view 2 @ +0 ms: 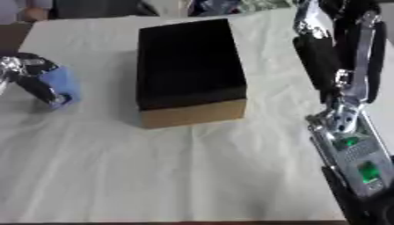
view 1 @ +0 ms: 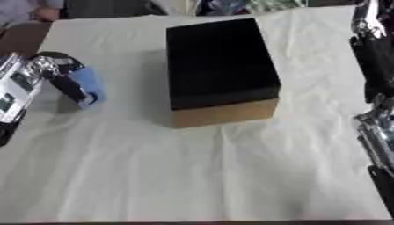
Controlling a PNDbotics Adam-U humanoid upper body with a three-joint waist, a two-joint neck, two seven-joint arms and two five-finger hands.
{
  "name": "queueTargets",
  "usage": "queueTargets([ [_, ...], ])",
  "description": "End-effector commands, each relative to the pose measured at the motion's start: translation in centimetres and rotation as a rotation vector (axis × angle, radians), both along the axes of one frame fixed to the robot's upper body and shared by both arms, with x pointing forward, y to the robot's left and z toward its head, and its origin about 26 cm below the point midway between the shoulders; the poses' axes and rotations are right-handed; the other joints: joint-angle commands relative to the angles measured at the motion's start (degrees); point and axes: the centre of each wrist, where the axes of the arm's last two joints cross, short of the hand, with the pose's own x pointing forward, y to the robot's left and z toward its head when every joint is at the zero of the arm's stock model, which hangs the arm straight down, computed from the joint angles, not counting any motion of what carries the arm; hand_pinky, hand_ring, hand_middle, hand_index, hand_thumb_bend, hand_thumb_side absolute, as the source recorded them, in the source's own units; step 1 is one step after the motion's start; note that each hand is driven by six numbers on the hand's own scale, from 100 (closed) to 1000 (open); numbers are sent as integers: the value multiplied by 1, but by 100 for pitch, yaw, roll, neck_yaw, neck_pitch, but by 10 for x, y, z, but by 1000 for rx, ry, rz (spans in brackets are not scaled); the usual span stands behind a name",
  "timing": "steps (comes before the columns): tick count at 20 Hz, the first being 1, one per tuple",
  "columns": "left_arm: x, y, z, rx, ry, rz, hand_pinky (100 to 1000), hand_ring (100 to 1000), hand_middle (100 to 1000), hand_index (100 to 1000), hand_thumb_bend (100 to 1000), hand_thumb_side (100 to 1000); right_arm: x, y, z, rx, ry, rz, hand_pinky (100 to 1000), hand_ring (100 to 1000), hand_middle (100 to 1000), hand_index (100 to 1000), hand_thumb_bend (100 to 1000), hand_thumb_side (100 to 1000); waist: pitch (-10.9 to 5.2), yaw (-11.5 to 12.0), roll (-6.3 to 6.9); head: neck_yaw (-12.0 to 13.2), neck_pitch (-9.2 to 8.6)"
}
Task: Pick up objects on the table and place them in the box.
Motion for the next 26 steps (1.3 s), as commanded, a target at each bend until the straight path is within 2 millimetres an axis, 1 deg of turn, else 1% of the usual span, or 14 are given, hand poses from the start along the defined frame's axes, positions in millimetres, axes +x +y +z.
queueTargets([
  [1, -5, 4, 29, -1, -28, 9, 912, 822, 809, 770, 100, 100, -2, -1, 6, 1, -22, 1, 857, 800, 578, 780, 100, 438, -137, 27, -2, 1, 6],
  [5, -13, 2, 47, 6, -79, -7, 908, 814, 802, 763, 100, 100, -2, -1, 6, 2, -22, -2, 857, 800, 578, 780, 100, 437, -158, 38, -3, -14, -2],
  [8, -19, -6, 65, 3, -147, -36, 908, 798, 796, 762, 100, 100, -2, -2, 7, 1, -27, -8, 857, 800, 578, 780, 100, 435, -173, 35, -9, -30, -25],
  [10, -25, -17, 82, -23, -212, -69, 903, 785, 789, 759, 100, 139, -2, -2, 8, 0, -32, -9, 857, 800, 579, 780, 100, 434, -183, 22, -19, -36, -41],
  [14, -34, -40, 104, -61, -321, -111, 892, 767, 774, 745, 100, 211, -2, -2, 10, 1, -38, -5, 856, 800, 579, 779, 100, 433, -188, -19, -36, -33, -76],
  [15, -36, -45, 107, -66, -343, -121, 892, 767, 773, 744, 100, 215, -2, -2, 10, 1, -39, -4, 856, 800, 579, 779, 100, 433, -187, -28, -38, -30, -89],
  [16, -38, -52, 111, -73, -367, -136, 889, 762, 771, 741, 100, 264, -2, -1, 11, 2, -40, -2, 856, 800, 579, 779, 100, 432, -183, -42, -42, -27, -110],
  [17, -40, -58, 114, -79, -388, -150, 888, 758, 769, 739, 100, 262, -1, -1, 11, 2, -41, -1, 856, 800, 579, 779, 100, 431, -178, -55, -44, -26, -127],
  [20, -45, -76, 121, -102, -434, -195, 887, 750, 765, 732, 100, 300, -1, 0, 12, 2, -44, 4, 856, 800, 579, 779, 100, 431, -164, -102, -48, -18, -162],
  [21, -47, -82, 123, -115, -442, -214, 889, 748, 765, 733, 100, 313, -1, 0, 12, 2, -44, 5, 856, 800, 579, 779, 100, 432, -160, -114, -48, -20, -167],
  [22, -49, -89, 125, -136, -447, -238, 894, 744, 767, 737, 100, 347, -1, 0, 12, 2, -45, 5, 856, 800, 578, 779, 100, 431, -156, -127, -50, -25, -179],
  [25, -56, -108, 129, -201, -457, -308, 895, 740, 769, 741, 100, 375, -1, 1, 13, 3, -49, 9, 856, 800, 578, 779, 100, 430, -147, -151, -58, -45, -209],
  [26, -57, -114, 129, -224, -457, -333, 897, 737, 769, 744, 100, 397, -1, 1, 14, 3, -51, 11, 856, 800, 578, 779, 100, 430, -145, -164, -61, -53, -219],
])
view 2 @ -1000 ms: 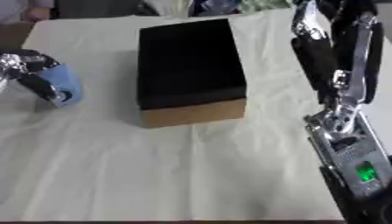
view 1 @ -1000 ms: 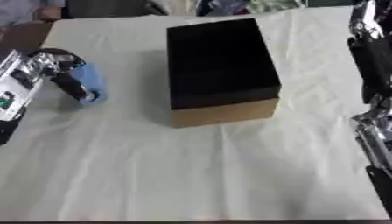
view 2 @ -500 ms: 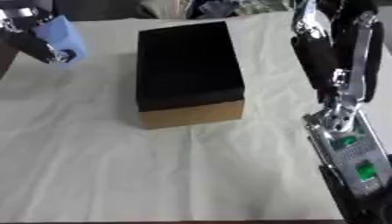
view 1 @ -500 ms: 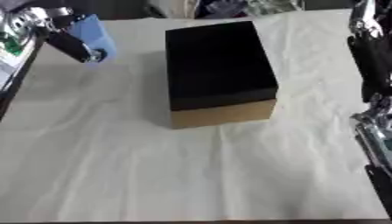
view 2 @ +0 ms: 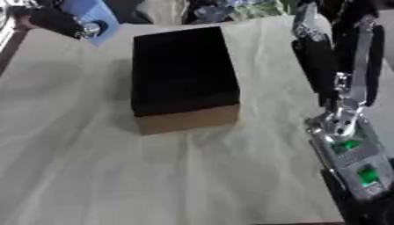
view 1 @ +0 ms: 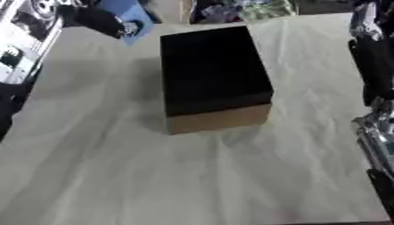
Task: Pick up objects on the table and place them in the box.
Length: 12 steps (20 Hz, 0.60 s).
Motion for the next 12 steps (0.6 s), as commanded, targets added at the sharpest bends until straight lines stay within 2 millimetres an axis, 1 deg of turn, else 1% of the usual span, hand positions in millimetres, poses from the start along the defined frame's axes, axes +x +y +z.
queueTargets([
  [1, -10, -18, 13, -54, -26, -82, 899, 738, 770, 745, 100, 399, -2, 1, 9, -2, -35, 11, 856, 800, 579, 779, 100, 429, -91, -25, -31, -27, -95],
  [5, -7, -33, 5, -107, -3, -156, 899, 740, 776, 752, 100, 337, -2, 2, 11, -5, -43, 19, 856, 800, 579, 779, 100, 428, -73, -110, -34, -39, -110],
  [6, -5, -35, 2, -115, 5, -166, 899, 739, 776, 754, 100, 311, -2, 3, 12, -5, -45, 21, 856, 800, 579, 779, 100, 428, -63, -132, -32, -39, -111],
  [12, 8, -44, -17, -150, 70, -219, 903, 742, 782, 765, 100, 241, -1, 5, 15, -3, -56, 30, 856, 801, 578, 779, 100, 429, 14, -245, 10, -21, -105],
])
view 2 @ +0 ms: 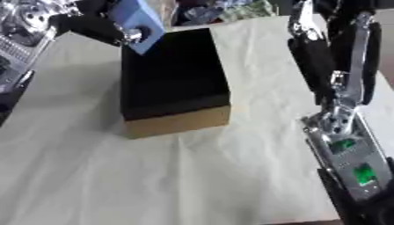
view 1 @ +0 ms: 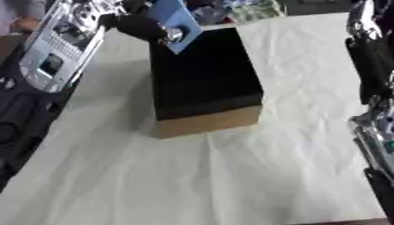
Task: Pick up objects on the table and place them in the box.
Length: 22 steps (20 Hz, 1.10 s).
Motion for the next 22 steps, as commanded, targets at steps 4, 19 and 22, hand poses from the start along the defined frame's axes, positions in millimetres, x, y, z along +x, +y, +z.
queueTargets([
  [4, 10, -8, -6, -6, 14, -42, 900, 746, 783, 772, 100, 181, -2, 3, 11, -6, -44, 17, 857, 800, 578, 779, 100, 430, -35, -118, 31, 46, -83],
  [19, 17, -6, -20, 218, -55, 1, 977, 867, 877, 970, 698, 509, -2, 3, 10, -1, -40, 14, 858, 800, 578, 780, 100, 431, -22, -90, 49, 16, -55],
  [22, 17, -3, -18, 232, -83, 28, 981, 869, 881, 985, 732, 537, -2, 3, 9, 1, -39, 14, 858, 800, 578, 780, 100, 430, -29, -75, 45, 6, -44],
])
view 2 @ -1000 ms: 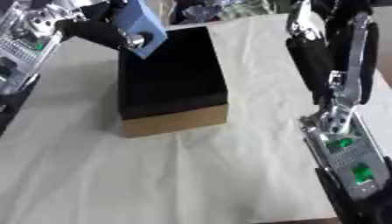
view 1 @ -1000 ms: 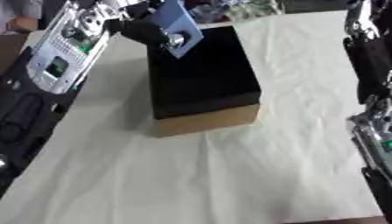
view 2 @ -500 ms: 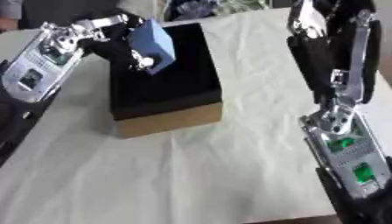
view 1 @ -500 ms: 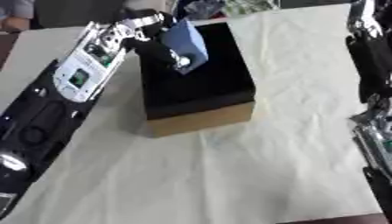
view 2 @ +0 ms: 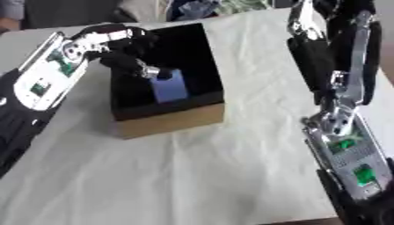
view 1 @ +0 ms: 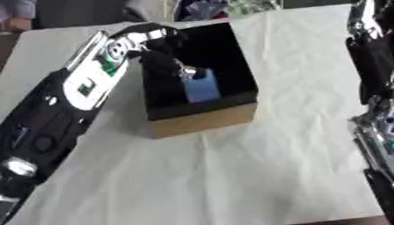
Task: Pick up objects on the table and place them in the box.
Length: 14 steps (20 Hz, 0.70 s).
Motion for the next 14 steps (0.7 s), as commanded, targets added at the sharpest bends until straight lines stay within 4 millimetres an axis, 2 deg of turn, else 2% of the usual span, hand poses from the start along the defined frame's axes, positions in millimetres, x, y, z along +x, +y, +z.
queueTargets([
  [1, -3, 8, 16, 4, -69, 27, 980, 866, 878, 985, 733, 549, -3, 0, 6, 2, -26, 3, 858, 800, 578, 780, 100, 430, -133, 17, -26, -18, 1],
  [4, -6, 11, 22, -25, -93, 40, 980, 857, 873, 983, 713, 568, -3, 0, 6, 3, -25, 1, 858, 800, 578, 780, 100, 429, -143, 28, -32, -31, 9],
  [8, -13, 19, 35, -116, -131, 58, 979, 840, 862, 968, 622, 562, -3, -1, 5, 5, -23, -4, 858, 800, 578, 780, 100, 428, -158, 55, -38, -51, 17],
  [9, -17, 21, 39, -146, -148, 63, 979, 828, 855, 962, 560, 560, -3, -1, 5, 6, -22, -6, 858, 800, 578, 780, 100, 424, -161, 66, -43, -54, 22],
  [10, -21, 24, 44, -179, -168, 64, 978, 822, 854, 962, 554, 561, -3, -2, 4, 6, -21, -8, 858, 800, 578, 780, 100, 433, -165, 78, -47, -59, 29],
  [14, -46, 39, 65, -325, -267, 79, 959, 791, 827, 937, 416, 560, -3, -3, 4, 7, -21, -18, 857, 800, 578, 779, 100, 418, -190, 150, -66, -102, 63],
])
